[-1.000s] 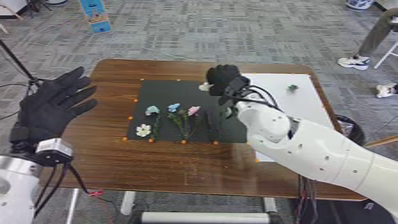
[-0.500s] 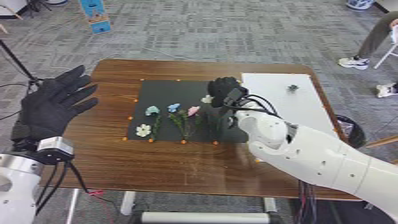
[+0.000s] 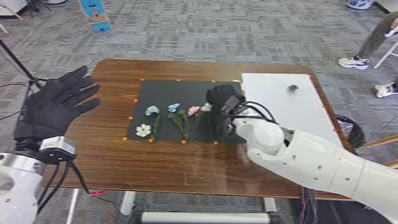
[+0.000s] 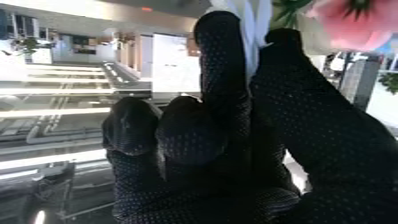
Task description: Arrange flowers
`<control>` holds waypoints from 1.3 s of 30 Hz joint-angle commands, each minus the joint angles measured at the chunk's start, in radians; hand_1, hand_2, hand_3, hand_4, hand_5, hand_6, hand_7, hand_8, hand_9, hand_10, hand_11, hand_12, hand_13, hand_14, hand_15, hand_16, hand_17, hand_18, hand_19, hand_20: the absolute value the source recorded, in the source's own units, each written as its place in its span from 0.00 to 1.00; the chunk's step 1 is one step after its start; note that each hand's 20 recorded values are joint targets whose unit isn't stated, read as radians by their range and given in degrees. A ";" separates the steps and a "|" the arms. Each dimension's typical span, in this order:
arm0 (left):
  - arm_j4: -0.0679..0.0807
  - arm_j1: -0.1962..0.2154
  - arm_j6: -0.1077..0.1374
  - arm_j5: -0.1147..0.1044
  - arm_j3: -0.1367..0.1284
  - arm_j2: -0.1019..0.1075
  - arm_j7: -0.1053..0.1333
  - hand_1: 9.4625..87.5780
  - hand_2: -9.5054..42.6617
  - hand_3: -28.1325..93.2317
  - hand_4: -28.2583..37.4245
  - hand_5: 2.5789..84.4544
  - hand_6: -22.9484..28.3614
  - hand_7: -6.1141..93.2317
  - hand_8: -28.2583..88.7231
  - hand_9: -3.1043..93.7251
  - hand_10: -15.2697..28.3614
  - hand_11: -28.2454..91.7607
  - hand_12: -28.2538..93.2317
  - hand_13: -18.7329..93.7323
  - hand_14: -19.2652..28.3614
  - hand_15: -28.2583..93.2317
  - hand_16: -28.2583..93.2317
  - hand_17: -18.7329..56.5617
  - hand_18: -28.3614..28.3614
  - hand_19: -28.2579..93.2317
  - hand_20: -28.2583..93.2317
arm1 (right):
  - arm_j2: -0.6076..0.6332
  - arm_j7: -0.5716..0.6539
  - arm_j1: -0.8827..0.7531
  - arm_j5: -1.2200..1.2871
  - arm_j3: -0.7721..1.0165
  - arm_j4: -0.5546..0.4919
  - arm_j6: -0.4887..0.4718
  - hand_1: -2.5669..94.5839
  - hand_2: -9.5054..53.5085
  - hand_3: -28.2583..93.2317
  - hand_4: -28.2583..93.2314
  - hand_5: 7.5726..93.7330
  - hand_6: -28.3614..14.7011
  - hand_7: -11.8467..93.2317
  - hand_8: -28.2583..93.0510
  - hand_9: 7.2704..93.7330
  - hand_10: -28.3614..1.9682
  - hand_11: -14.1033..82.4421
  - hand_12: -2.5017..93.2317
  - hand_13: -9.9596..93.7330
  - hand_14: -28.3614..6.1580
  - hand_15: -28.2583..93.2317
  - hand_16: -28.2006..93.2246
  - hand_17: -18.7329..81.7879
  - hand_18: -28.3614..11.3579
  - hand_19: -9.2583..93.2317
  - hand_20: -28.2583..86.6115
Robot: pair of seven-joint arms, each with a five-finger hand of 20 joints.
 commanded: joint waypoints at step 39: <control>-0.006 0.048 0.015 -0.003 -0.056 -0.022 0.022 0.14 0.09 0.81 0.00 0.34 0.50 0.23 0.17 0.32 0.62 0.38 0.36 0.37 0.70 0.42 0.25 0.10 0.90 0.59 0.30 | 0.101 -0.202 -0.514 0.797 0.797 -0.360 -0.334 0.39 0.22 0.96 0.09 0.44 0.64 0.28 0.14 0.73 0.54 0.64 0.53 0.78 0.55 0.92 0.53 0.63 0.17 1.00 0.83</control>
